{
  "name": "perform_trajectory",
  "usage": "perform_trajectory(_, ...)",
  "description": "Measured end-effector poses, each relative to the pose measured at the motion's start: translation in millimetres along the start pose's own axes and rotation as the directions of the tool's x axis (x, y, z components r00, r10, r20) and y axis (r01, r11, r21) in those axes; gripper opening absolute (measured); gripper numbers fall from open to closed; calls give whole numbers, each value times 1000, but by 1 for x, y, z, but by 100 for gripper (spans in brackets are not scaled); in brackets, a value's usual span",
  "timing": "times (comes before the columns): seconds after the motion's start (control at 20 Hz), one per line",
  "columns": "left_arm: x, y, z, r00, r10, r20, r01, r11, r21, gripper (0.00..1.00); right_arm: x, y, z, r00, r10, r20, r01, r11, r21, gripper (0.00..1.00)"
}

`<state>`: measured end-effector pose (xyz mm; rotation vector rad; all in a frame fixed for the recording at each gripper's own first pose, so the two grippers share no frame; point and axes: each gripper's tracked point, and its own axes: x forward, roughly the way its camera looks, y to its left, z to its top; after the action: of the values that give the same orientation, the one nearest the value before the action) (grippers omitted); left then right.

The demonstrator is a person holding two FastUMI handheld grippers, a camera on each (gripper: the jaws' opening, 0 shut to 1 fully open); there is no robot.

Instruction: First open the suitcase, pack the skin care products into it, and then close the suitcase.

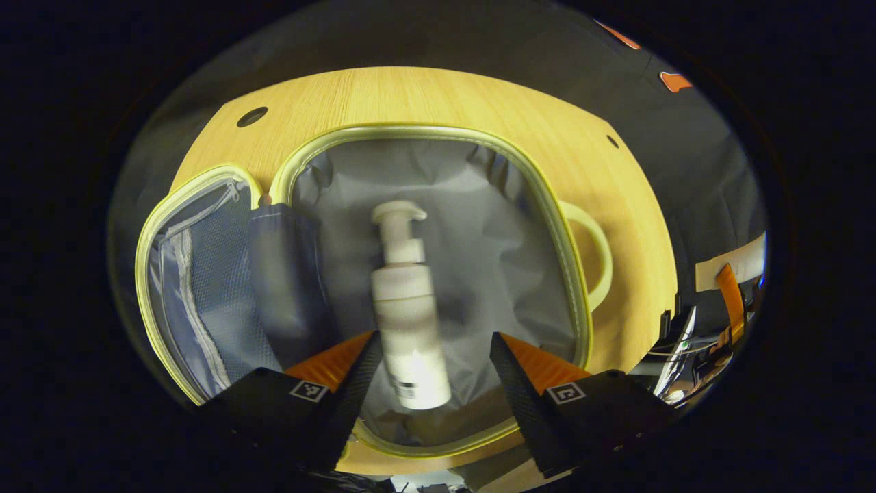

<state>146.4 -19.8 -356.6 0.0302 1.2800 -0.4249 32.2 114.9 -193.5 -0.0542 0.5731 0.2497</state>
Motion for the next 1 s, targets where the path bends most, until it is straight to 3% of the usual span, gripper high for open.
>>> perform_trajectory(0.2,-34,-7,15,990,10,143,-16,999,46,99,10,29,12,999,48,-25,-49,998,-34,43)
perform_trajectory(0.3,-66,-8,25,970,10,243,-25,998,60,99,16,49,15,996,79,-50,-81,996,-47,43)
perform_trajectory(0.4,-107,-5,45,917,23,398,-58,995,77,99,24,73,17,990,117,-82,-121,991,-49,44)
perform_trajectory(0.5,-150,13,58,844,51,534,-110,991,79,99,32,101,10,977,159,-143,-168,985,-48,43)
perform_trajectory(0.75,-257,74,49,667,131,734,-204,979,10,98,53,156,-15,923,219,-317,-239,971,-24,43)
perform_trajectory(0.85,-299,91,38,622,160,766,-220,975,-25,98,63,174,-35,885,222,-410,-251,968,-19,43)
perform_trajectory(1.0,-359,109,19,595,218,773,-240,967,-88,98,82,196,-73,813,219,-539,-267,964,-11,44)
